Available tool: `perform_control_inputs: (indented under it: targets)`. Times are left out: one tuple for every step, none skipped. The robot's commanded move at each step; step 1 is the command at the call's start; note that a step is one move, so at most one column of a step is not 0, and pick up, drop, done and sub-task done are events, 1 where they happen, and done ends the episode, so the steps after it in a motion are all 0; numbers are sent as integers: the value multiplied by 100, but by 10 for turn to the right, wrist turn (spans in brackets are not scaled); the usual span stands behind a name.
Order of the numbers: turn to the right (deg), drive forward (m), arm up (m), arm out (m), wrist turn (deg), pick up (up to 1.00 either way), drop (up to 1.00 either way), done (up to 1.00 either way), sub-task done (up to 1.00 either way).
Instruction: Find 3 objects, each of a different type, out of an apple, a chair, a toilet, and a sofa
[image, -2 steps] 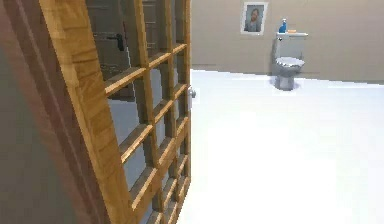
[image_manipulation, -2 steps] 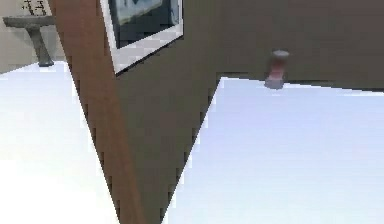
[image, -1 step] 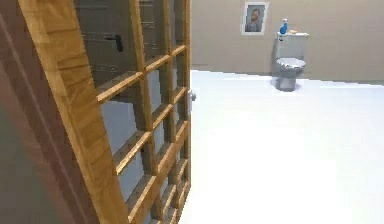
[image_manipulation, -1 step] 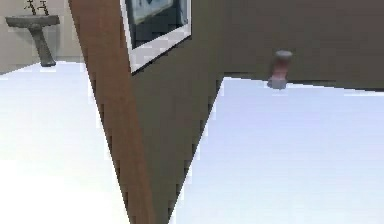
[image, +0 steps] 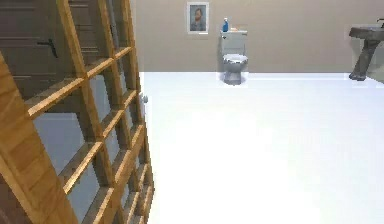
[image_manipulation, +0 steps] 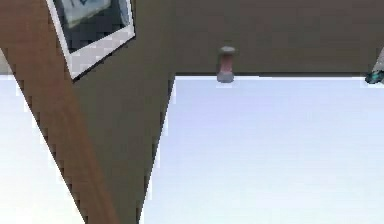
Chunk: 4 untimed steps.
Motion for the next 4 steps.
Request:
perform_control_inputs:
  targets:
    - [30,0,0,0,0,0,0,0,0]
    - [0,100,0,0,0,0,0,0,0]
    - [0,100,0,0,0,0,0,0,0]
    - [30,0,0,0,0,0,0,0,0]
